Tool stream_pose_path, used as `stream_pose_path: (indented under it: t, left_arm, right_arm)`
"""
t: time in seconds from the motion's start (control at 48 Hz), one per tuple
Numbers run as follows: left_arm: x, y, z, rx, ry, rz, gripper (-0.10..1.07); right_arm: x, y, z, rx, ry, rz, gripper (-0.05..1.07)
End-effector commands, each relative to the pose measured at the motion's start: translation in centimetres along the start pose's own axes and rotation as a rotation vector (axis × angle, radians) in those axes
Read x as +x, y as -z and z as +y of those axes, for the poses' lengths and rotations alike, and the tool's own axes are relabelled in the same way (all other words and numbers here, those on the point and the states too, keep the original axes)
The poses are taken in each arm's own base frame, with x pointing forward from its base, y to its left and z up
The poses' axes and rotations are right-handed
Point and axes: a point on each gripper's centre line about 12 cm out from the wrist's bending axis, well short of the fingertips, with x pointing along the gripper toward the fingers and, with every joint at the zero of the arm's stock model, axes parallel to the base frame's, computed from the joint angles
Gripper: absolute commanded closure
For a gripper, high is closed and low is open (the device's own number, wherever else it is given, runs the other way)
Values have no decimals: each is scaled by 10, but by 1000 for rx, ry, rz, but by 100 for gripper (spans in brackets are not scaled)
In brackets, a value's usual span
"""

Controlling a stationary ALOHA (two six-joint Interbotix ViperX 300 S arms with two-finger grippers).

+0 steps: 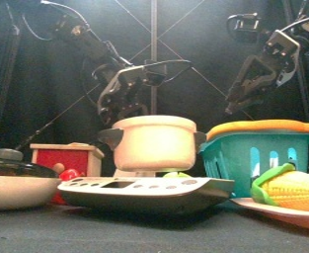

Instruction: Place pot in front of drawer

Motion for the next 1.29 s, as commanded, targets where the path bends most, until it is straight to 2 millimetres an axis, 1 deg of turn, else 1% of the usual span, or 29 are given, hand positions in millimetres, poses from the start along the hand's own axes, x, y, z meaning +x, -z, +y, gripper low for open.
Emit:
stream_pose_path:
  t: [0.0,0.083,0.229,0.292,0.417,0.583,0.75,0.854,0.979,1.125,1.271]
  left_arm:
    - [-15,-9,-1,-17,14,-32,60]
    - [-22,-6,2,-21,7,-24,60]
    - [-43,1,7,-28,1,-24,60]
    - [-52,7,11,-41,1,-18,60]
    - [-62,22,19,-59,-3,1,60]
    - [-85,32,27,-94,18,-24,61]
    - [-108,42,42,-155,18,-34,61]
    - [-122,50,56,-197,4,-46,61]
    - [-132,57,68,-256,-7,-66,61]
    - [-140,72,79,-302,-23,-68,61]
    - [-157,76,91,-330,-51,-85,61]
  right_arm:
    - [-2,-5,0,7,-1,-14,4]
    - [-1,-4,0,5,-1,-13,4]
    - [-1,-4,-1,6,3,-11,4]
    - [0,-5,-2,9,5,-11,4]
    - [0,-4,-2,9,8,-9,4]
    - [2,-4,-4,13,14,-5,4]
    - [5,-3,-6,15,23,1,4]
    - [6,-4,-6,16,27,4,4]
    - [7,-4,-6,13,26,7,4]
    - [7,-3,-6,14,29,8,4]
    - [8,-3,-8,15,33,9,4]
